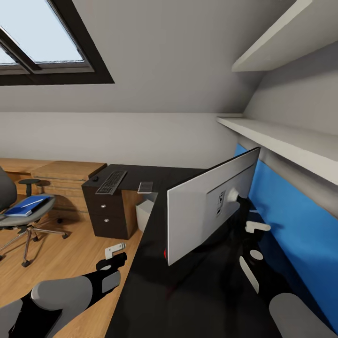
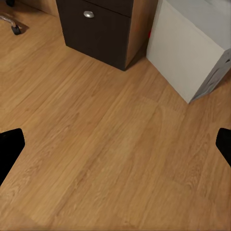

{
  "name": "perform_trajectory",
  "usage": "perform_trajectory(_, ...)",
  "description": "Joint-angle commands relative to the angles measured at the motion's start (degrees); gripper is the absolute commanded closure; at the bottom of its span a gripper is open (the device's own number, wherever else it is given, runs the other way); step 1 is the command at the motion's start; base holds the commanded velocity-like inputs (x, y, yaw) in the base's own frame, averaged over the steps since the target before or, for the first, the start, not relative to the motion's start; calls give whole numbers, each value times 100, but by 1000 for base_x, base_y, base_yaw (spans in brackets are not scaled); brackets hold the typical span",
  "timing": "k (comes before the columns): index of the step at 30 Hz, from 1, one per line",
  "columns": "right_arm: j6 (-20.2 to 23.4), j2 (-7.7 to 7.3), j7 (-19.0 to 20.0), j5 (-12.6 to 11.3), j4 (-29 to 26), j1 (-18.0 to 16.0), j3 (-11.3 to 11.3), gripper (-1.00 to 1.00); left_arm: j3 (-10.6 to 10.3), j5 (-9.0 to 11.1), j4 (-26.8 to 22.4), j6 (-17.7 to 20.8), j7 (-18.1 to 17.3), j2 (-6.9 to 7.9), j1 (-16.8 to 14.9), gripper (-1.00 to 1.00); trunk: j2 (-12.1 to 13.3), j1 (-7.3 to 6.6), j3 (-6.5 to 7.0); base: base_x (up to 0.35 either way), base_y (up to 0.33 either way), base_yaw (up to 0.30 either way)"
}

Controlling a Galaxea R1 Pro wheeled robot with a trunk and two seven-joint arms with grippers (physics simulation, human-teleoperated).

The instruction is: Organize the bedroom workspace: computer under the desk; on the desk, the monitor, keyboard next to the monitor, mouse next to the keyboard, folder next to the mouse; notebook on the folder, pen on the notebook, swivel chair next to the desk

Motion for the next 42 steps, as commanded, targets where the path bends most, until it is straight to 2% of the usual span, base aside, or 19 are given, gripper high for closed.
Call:
perform_trajectory(1,-29,-7,-34,-59,4,-5,39,-100,-48,37,-27,-39,30,4,-12,-100,-5,0,-7,-3,2,0)
perform_trajectory(12,-29,-10,-34,-50,2,-5,39,-100,-48,37,-27,-39,30,6,-9,-100,-5,0,-7,-21,0,0)
perform_trajectory(23,-36,5,-34,-48,11,3,51,-100,-42,37,-24,23,24,16,-12,-100,-5,0,-7,-320,0,0)
perform_trajectory(28,-33,7,-34,-50,-2,20,51,-100,-46,37,-25,29,7,143,-11,-100,-5,0,-7,-336,0,0)
perform_trajectory(29,-31,7,-34,-50,-15,46,53,-100,-46,37,-26,28,6,194,-12,-100,-5,0,-7,-336,0,0)
perform_trajectory(30,-23,9,-36,-50,-51,98,60,-100,-48,37,-27,24,3,375,-9,-100,-5,0,-7,-333,64,0)
perform_trajectory(31,-16,11,-38,-52,-72,108,63,-100,-48,37,-27,22,1,451,-6,-100,-5,0,-7,-319,115,0)
perform_trajectory(33,68,15,-41,-66,-220,151,67,-100,-48,37,-49,20,0,708,142,-100,-5,0,-7,-256,209,0)
perform_trajectory(35,303,15,-38,-81,-540,280,68,-100,-48,37,-138,20,7,871,282,-100,-5,0,-7,-162,274,0)
perform_trajectory(37,649,17,-36,-104,-1014,465,69,-100,-48,37,-240,19,14,956,384,-100,-5,0,-7,-78,259,0)
perform_trajectory(39,1267,33,-35,-143,-1766,785,76,-100,-48,37,-342,19,13,1042,533,-100,-5,0,-7,-37,132,0)
perform_trajectory(40,1426,48,-35,-158,-1936,857,78,-100,-48,37,-356,19,11,1059,577,-100,-5,0,-7,-23,82,0)
perform_trajectory(42,2224,358,-40,-230,-2589,1057,69,-100,-48,37,-395,4,0,1108,905,-100,-5,0,-7,-11,40,0)
